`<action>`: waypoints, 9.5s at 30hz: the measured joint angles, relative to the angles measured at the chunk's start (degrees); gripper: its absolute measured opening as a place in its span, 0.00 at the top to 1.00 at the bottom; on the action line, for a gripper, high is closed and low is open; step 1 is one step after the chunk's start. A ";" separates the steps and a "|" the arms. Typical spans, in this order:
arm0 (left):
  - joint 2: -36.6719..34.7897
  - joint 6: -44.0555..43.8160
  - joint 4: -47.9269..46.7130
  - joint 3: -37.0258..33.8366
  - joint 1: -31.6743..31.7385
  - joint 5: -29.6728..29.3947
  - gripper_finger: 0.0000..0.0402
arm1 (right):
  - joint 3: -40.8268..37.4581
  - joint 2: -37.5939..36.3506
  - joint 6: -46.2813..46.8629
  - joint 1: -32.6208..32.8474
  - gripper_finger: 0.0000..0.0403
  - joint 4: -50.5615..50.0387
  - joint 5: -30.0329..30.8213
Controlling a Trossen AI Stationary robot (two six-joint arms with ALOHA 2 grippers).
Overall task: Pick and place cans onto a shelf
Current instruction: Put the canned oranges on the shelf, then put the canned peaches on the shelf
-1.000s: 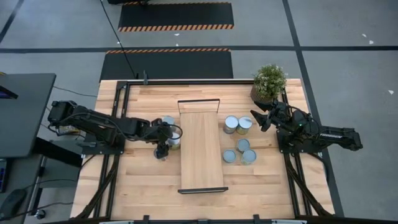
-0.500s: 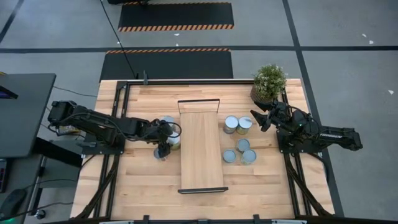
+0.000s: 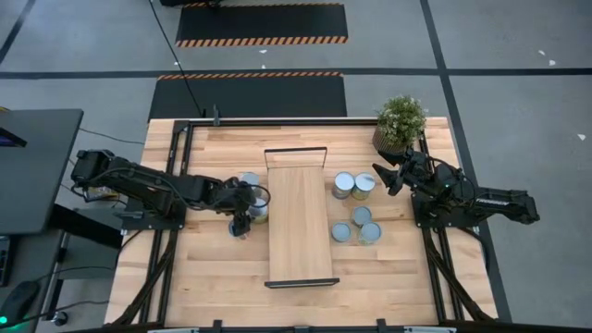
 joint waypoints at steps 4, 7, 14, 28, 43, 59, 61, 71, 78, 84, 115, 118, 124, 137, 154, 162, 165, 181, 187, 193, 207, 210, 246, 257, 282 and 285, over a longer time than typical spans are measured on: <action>-0.06 -3.91 -1.39 0.00 0.00 -0.03 0.18 | 0.01 0.00 -0.02 0.01 0.13 0.02 -0.02; -0.62 -6.40 -2.10 0.00 0.02 0.09 0.06 | 0.01 0.00 0.00 0.00 0.13 0.00 0.00; -0.66 -6.86 -2.52 0.02 -0.37 -0.11 0.02 | -0.01 0.00 0.00 -0.01 0.13 0.00 0.00; -0.59 -2.38 -2.78 0.04 -0.35 -1.49 0.01 | 0.01 0.00 0.00 0.01 0.13 0.02 0.00; 2.82 7.01 5.48 0.04 -0.35 0.36 0.01 | 0.01 -0.02 -0.02 0.01 0.13 0.00 -0.01; 6.71 12.82 7.57 0.04 -0.73 0.57 0.20 | -0.01 -0.02 0.00 0.01 0.13 0.02 -0.01; 6.71 11.98 7.84 0.03 -0.74 0.82 0.23 | -0.01 -0.02 -0.02 0.01 0.13 0.02 0.00; 3.96 6.42 -6.54 8.85 -0.74 1.28 0.22 | -0.01 0.00 -0.02 0.01 0.13 0.07 -0.02; 3.67 6.76 -2.20 15.50 0.76 -5.55 0.23 | -0.01 0.00 -0.01 0.01 0.13 0.01 -0.38; 8.16 9.49 7.76 15.97 6.27 -3.28 0.23 | -0.01 0.00 -0.02 0.01 0.13 0.03 -0.45; 41.03 28.90 -7.53 51.93 14.09 4.39 0.21 | -0.01 0.00 -0.01 0.00 0.13 0.01 -0.44; 41.03 28.79 -6.43 51.94 14.36 6.66 0.20 | -0.01 0.00 0.00 0.01 0.13 0.02 -0.44; 41.03 28.75 -5.48 51.95 14.51 5.13 0.03 | -0.01 0.00 -0.01 0.01 0.13 0.04 -0.44; 40.59 30.66 -6.24 51.95 13.84 0.42 0.01 | -0.01 0.00 -0.02 0.01 0.13 0.02 -0.46; 38.42 29.85 -18.80 55.09 12.24 -2.87 0.01 | -0.01 0.00 -0.01 -0.01 0.13 0.02 -0.44; 34.19 23.06 -35.43 54.47 11.49 1.04 0.05 | -0.01 0.00 -0.02 0.01 0.13 -0.02 -0.57; 31.00 19.87 -34.30 48.76 10.98 2.73 0.06 | -0.01 0.00 -0.01 0.00 0.13 0.04 -0.61; 1.90 -2.62 -25.85 19.35 3.98 -4.97 0.06 | -0.01 0.11 -0.02 -0.01 0.13 0.46 -1.91; -3.54 -10.66 -25.11 7.39 4.75 -5.17 0.06 | -0.01 0.11 -0.01 -0.01 0.13 0.94 -1.86; -2.92 -7.77 -14.13 -0.46 7.43 -6.03 0.06 | -0.01 0.11 -0.01 0.01 0.13 1.36 -1.90; -2.12 0.73 2.97 -6.59 13.67 -5.01 0.06 | -0.01 0.11 0.00 0.01 0.13 1.36 -1.92; -2.14 1.64 7.11 -7.54 13.92 -4.92 0.06 | -0.01 0.11 -0.01 0.00 0.13 1.34 -1.93; -4.22 8.47 11.33 -6.16 13.97 -5.52 0.18 | -0.01 0.11 -0.02 0.01 0.13 1.33 -1.95; -4.68 15.86 -0.99 11.08 13.86 4.97 0.17 | -0.01 0.09 0.00 -0.01 0.13 1.35 -2.01; 20.26 28.91 7.24 24.67 14.19 4.46 0.12 | -0.01 0.09 0.00 -0.01 0.13 1.33 -1.96; 20.26 29.19 7.11 24.98 14.20 4.46 0.12 | -0.01 0.09 0.00 0.01 0.13 1.37 -1.97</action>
